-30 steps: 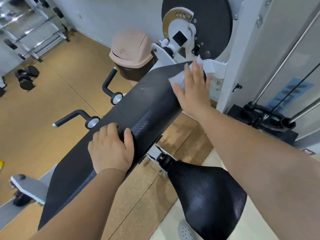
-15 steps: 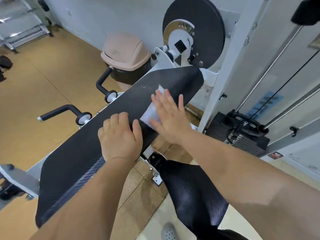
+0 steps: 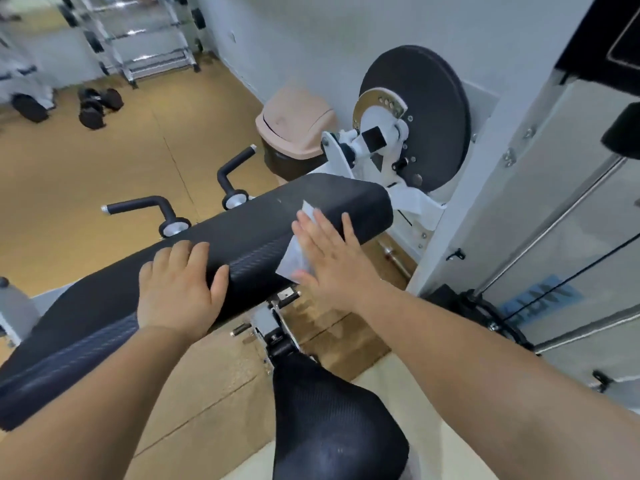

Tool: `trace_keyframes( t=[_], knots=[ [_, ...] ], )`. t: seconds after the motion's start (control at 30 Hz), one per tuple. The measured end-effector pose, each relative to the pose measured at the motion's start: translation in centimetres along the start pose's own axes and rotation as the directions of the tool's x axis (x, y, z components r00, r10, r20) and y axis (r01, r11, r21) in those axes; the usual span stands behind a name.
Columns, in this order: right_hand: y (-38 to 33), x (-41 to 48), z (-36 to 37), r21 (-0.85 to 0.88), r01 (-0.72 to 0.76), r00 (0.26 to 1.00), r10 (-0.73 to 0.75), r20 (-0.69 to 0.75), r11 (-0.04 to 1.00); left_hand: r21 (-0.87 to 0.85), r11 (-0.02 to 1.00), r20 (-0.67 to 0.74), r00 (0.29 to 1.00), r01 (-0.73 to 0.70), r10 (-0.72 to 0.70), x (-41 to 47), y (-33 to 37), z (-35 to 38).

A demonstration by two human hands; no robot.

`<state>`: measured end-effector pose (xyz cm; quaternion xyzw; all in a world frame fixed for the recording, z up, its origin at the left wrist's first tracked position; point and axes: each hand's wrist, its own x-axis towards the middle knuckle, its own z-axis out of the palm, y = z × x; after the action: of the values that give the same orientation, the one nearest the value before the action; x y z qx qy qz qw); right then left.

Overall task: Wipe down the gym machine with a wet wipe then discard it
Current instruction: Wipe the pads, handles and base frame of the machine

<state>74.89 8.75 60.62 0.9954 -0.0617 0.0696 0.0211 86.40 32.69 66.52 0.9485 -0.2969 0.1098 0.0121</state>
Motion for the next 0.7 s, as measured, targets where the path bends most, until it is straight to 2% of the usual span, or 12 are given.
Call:
trace_keyframes(
  t=[0.07,0.2,0.3,0.37,0.43,0.5,0.6,0.7],
  knots=[
    [3.6,0.6,-0.3,0.002,0.002,1.000,-0.002,0.012,1.000,0.029,0.998,-0.009,0.999,0.051,-0.051,0.0,2.5,-0.5],
    [10.6,1.8,-1.5,0.131,-0.188,0.982,0.183,0.048,0.973,-0.026,0.999,-0.016,1.000,0.026,-0.027,-0.2,10.2,-1.5],
    [11.0,1.8,-1.6,0.169,-0.264,0.964,0.259,0.054,0.949,-0.059,0.998,0.005,1.000,-0.017,0.017,-0.6,14.2,-1.5],
    [9.0,1.4,-1.5,0.156,-0.211,0.977,0.213,0.004,0.965,-0.086,0.996,0.004,1.000,-0.021,0.022,-0.4,15.5,-1.3],
    [6.9,0.7,-0.7,0.068,-0.046,0.999,0.045,0.010,0.997,-0.146,0.989,-0.011,1.000,-0.004,0.003,-0.1,16.2,-1.2],
    [6.2,0.3,0.2,0.011,0.046,0.998,-0.047,0.048,0.999,-0.211,0.978,-0.034,0.999,0.004,-0.011,0.3,16.6,-0.9],
    [7.4,0.4,0.8,0.212,0.109,0.993,-0.096,-0.068,0.971,-0.259,0.965,-0.067,0.996,0.043,-0.062,1.8,17.0,-0.3],
    [8.5,-0.2,0.2,0.404,0.105,0.990,-0.058,-0.128,0.909,-0.228,0.970,-0.060,0.993,0.089,-0.105,3.8,17.2,0.0]
  ],
)
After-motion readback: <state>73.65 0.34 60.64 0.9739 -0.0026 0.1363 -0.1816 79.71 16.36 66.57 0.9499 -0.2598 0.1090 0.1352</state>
